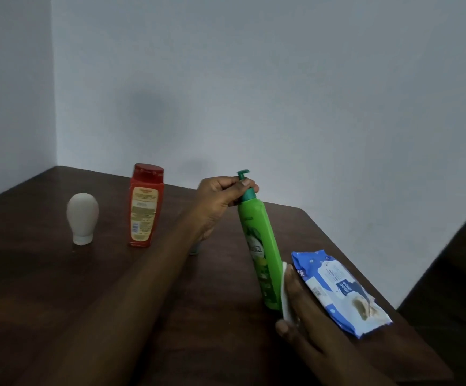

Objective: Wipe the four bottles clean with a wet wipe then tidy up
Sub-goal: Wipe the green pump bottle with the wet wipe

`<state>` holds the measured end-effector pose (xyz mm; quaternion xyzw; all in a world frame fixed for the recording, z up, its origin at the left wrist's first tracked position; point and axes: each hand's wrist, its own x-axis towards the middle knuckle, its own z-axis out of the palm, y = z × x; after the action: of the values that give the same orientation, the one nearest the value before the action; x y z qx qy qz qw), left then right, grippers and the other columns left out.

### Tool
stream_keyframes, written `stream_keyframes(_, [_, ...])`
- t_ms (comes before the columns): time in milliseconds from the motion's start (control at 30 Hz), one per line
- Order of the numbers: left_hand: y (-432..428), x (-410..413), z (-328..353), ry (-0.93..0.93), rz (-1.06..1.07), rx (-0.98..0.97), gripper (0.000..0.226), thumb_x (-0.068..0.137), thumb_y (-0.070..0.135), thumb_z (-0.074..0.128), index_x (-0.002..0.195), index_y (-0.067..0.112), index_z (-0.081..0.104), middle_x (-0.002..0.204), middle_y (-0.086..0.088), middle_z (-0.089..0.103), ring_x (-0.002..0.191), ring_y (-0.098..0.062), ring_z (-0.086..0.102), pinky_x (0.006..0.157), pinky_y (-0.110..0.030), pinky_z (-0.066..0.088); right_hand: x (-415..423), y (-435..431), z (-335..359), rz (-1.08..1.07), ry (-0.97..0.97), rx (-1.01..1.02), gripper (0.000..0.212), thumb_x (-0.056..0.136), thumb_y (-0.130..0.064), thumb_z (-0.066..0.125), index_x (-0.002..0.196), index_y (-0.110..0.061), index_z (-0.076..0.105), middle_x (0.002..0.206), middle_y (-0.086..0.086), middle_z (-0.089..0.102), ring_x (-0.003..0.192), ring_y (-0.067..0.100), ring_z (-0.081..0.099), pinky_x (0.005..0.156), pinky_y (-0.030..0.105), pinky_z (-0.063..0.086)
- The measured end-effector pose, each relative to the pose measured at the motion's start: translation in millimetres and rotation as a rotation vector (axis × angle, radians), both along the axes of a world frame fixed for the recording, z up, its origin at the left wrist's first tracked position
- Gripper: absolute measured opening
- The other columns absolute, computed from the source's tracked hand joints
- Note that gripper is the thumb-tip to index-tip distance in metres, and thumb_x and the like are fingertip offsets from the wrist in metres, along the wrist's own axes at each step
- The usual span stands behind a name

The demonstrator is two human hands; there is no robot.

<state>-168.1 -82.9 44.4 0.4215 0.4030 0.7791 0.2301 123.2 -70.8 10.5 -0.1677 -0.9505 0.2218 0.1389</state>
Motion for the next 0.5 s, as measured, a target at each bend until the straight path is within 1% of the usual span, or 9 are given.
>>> stream_keyframes(67, [-2, -3, -2, 0.001, 0.015, 0.017, 0.015, 0.098, 0.012, 0.068, 0.093, 0.009, 0.083, 0.103, -0.018, 0.079, 0.100, -0.029, 0.074, 0.093, -0.043, 0.060, -9, -8, 11, -0.026, -0.087, 0.021, 0.086, 0.105, -0.050, 0.041, 0.145, -0.033, -0.033, 0.133, -0.040, -0.039, 0.101, -0.039, -0.044, 0.093, -0.010, -0.021])
stream_keyframes(133, [-5, -8, -4, -0.036, 0.023, 0.032, 0.014, 0.095, 0.013, 0.069, 0.093, 0.008, 0.082, 0.102, -0.019, 0.079, 0.101, -0.031, 0.074, 0.094, -0.045, 0.060, -37, -3, 26, 0.008, -0.019, 0.013, 0.080, 0.109, -0.039, 0.040, 0.149, -0.030, -0.029, 0.125, -0.049, -0.030, 0.113, -0.045, -0.024, 0.113, -0.001, -0.002])
stream_keyframes(167, [-5, -8, -3, -0.051, 0.018, 0.031, 0.013, 0.095, 0.012, 0.070, 0.093, 0.007, 0.082, 0.101, -0.019, 0.079, 0.101, -0.031, 0.075, 0.093, -0.045, 0.060, -46, 4, 28, 0.004, 0.026, -0.030, 0.075, 0.111, -0.029, 0.041, 0.154, -0.027, -0.021, 0.164, -0.036, -0.005, 0.120, -0.045, -0.005, 0.113, 0.001, 0.014])
stream_keyframes(200, [-5, -7, -3, -0.058, 0.023, 0.028, 0.013, 0.095, 0.010, 0.070, 0.093, 0.007, 0.082, 0.100, -0.019, 0.079, 0.101, -0.030, 0.075, 0.092, -0.044, 0.060, -55, 9, 36, -0.020, 0.064, -0.075, 0.070, 0.109, -0.020, 0.041, 0.158, -0.023, -0.010, 0.082, 0.006, -0.019, 0.126, -0.040, 0.014, 0.111, 0.000, 0.022])
stream_keyframes(233, [-5, -6, -3, -0.058, 0.032, 0.022, 0.013, 0.095, 0.008, 0.069, 0.093, 0.007, 0.082, 0.099, -0.018, 0.079, 0.100, -0.030, 0.076, 0.091, -0.042, 0.060, -63, 16, 38, -0.004, 0.111, -0.104, 0.067, 0.104, -0.015, 0.041, 0.160, -0.020, 0.004, 0.123, -0.056, -0.011, 0.136, -0.027, 0.025, 0.114, 0.004, 0.024])
stream_keyframes(267, [-5, -6, -3, -0.057, 0.041, 0.018, 0.013, 0.096, 0.007, 0.069, 0.093, 0.007, 0.081, 0.098, -0.017, 0.080, 0.100, -0.029, 0.076, 0.089, -0.040, 0.060, -69, 21, 41, 0.028, 0.170, -0.117, 0.066, 0.097, -0.012, 0.041, 0.158, -0.021, 0.020, 0.147, -0.044, 0.009, 0.145, -0.014, 0.027, 0.121, 0.012, 0.022])
stream_keyframes(333, [-7, -8, -2, -0.047, 0.054, 0.012, 0.013, 0.097, 0.006, 0.068, 0.095, 0.004, 0.080, 0.098, -0.015, 0.080, 0.099, -0.026, 0.077, 0.086, -0.036, 0.060, -79, 29, 54, 0.093, 0.242, -0.152, 0.066, 0.088, -0.009, 0.042, 0.152, -0.022, 0.036, 0.161, -0.014, 0.032, 0.147, -0.009, 0.029, 0.125, 0.021, 0.021])
stream_keyframes(433, [-8, -7, -2, -0.029, 0.059, -0.001, 0.013, 0.098, 0.007, 0.067, 0.100, -0.001, 0.078, 0.098, -0.014, 0.080, 0.096, -0.022, 0.077, 0.082, -0.031, 0.060, -82, 41, 70, 0.128, 0.184, -0.167, 0.062, 0.091, -0.003, 0.043, 0.153, -0.013, 0.044, 0.160, -0.012, 0.036, 0.137, -0.021, 0.033, 0.120, 0.013, 0.024])
stream_keyframes(500, [-7, -7, -3, -0.029, 0.059, -0.008, 0.014, 0.098, 0.007, 0.068, 0.101, -0.001, 0.078, 0.099, -0.015, 0.080, 0.096, -0.022, 0.077, 0.082, -0.030, 0.060, -82, 44, 71, 0.137, 0.178, -0.081, 0.054, 0.092, -0.002, 0.045, 0.143, -0.013, 0.057, 0.152, -0.014, 0.050, 0.136, -0.009, 0.045, 0.119, 0.021, 0.030])
